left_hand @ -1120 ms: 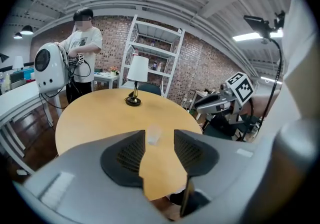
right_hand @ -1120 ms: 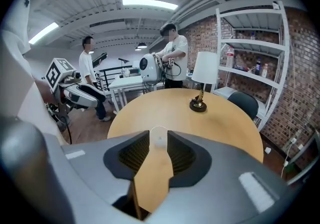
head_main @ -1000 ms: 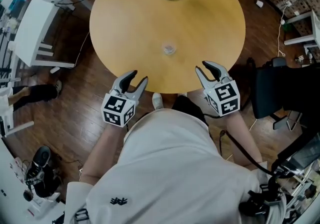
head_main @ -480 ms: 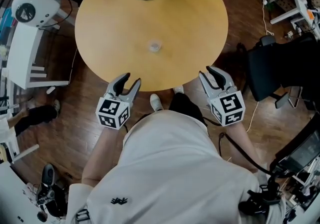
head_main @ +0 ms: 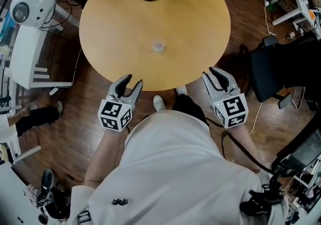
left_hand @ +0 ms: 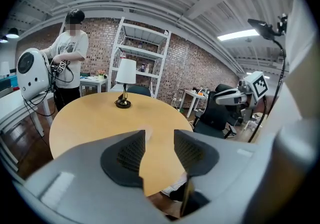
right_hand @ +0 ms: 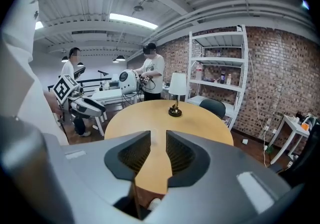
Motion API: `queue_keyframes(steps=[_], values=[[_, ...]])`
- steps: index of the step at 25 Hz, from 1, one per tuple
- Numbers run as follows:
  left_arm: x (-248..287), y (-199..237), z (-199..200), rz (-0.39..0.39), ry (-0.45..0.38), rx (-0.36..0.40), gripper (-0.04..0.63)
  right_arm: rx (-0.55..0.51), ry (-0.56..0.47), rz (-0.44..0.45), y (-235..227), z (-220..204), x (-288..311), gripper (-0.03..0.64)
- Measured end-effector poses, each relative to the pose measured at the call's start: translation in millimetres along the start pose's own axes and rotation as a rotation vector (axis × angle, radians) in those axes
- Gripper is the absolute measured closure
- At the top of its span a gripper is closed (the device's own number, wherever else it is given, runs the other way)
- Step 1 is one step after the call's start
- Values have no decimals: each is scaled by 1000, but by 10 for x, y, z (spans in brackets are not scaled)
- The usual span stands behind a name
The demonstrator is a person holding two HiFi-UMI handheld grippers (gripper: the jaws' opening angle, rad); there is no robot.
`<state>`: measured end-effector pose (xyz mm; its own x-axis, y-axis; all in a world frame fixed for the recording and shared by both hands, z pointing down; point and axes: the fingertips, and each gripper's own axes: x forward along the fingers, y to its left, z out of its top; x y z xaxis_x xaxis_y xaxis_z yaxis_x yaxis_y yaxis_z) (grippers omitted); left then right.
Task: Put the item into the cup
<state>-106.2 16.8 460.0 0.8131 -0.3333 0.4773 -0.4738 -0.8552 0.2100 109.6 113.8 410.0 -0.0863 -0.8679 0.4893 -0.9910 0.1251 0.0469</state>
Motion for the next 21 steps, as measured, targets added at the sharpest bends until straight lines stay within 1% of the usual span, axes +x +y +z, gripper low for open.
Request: queue_keyframes(steps=[5, 10, 15, 21], values=[[-143, 167, -57, 17, 0, -11, 433, -13, 6, 21, 185, 45, 170, 520], [-120, 85, -131, 1, -2, -16, 433, -22, 16, 10, 195, -10, 124, 523], [-122, 121, -191, 1, 2, -8, 433, -15, 10, 9, 266, -33, 191, 526], [-235, 163, -302, 30, 11, -18, 433, -32, 24, 53, 450, -103, 273, 526]])
